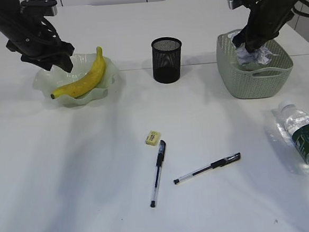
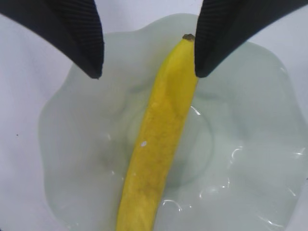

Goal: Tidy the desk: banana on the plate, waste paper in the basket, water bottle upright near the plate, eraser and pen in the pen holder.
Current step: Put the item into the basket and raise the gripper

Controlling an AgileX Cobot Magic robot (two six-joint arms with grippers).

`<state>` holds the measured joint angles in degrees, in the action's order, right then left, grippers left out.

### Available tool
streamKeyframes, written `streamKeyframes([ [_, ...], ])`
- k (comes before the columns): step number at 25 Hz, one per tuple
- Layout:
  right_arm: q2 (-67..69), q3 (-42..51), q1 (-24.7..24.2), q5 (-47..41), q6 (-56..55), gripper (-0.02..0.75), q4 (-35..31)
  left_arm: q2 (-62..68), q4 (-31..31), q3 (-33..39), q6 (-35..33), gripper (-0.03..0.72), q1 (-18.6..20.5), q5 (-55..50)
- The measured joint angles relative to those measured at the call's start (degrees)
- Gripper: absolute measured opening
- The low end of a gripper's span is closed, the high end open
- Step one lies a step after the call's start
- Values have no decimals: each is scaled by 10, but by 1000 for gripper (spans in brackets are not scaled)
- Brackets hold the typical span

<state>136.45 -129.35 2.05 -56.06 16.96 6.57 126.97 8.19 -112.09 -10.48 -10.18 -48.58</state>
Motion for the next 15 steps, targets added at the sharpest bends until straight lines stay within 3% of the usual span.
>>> streamKeyframes([
  [4, 0, 0, 0, -1, -42, 379, -2, 0, 0, 0, 0, 420, 0, 0],
  [6, 0, 0, 0, -3, -71, 452, 1, 0, 1, 0, 0, 420, 0, 0],
  [15, 1, -41, 0, -100, -146, 496, 24, 0, 3, 0, 0, 420, 0, -1],
])
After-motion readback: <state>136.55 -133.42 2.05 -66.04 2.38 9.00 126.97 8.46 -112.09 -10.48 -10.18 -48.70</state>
